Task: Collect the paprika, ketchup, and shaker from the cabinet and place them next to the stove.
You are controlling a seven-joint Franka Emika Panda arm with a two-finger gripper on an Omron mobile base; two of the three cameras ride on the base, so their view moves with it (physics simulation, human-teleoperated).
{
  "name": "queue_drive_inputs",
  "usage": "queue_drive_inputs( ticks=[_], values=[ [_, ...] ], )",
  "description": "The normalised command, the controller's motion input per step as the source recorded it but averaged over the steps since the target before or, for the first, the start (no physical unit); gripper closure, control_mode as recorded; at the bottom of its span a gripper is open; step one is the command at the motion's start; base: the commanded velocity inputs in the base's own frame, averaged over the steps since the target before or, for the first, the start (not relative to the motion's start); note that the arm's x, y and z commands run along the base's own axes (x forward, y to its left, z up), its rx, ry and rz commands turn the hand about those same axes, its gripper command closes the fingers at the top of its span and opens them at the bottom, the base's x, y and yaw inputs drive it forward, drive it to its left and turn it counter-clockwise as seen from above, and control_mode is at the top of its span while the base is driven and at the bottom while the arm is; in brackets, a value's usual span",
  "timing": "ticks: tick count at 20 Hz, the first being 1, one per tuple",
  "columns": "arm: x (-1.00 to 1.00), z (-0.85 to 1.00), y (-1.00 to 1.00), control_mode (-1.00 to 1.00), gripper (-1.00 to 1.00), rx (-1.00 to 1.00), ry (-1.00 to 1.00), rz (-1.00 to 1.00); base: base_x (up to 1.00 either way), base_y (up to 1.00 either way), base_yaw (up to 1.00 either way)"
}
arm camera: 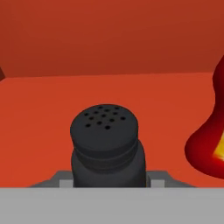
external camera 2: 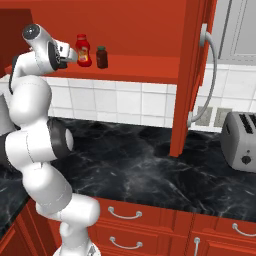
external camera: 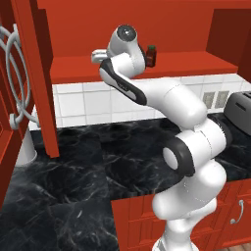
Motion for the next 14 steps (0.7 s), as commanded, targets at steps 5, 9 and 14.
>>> queue_drive_inputs(
  ticks=[5,9,14],
  values=[
    [-0.38,-0.01,0.0,-1.0,1.0,0.0,-0.08,0.0,0.0,0.0,0.0],
    [-0.68,-0.05,0.0,-1.0,1.0,0.0,-0.1,0.0,0.0,0.0,0.0],
    [-0.8,-0.07,0.0,-1.0,1.0,0.0,-0.08,0.0,0.0,0.0,0.0]
  ],
)
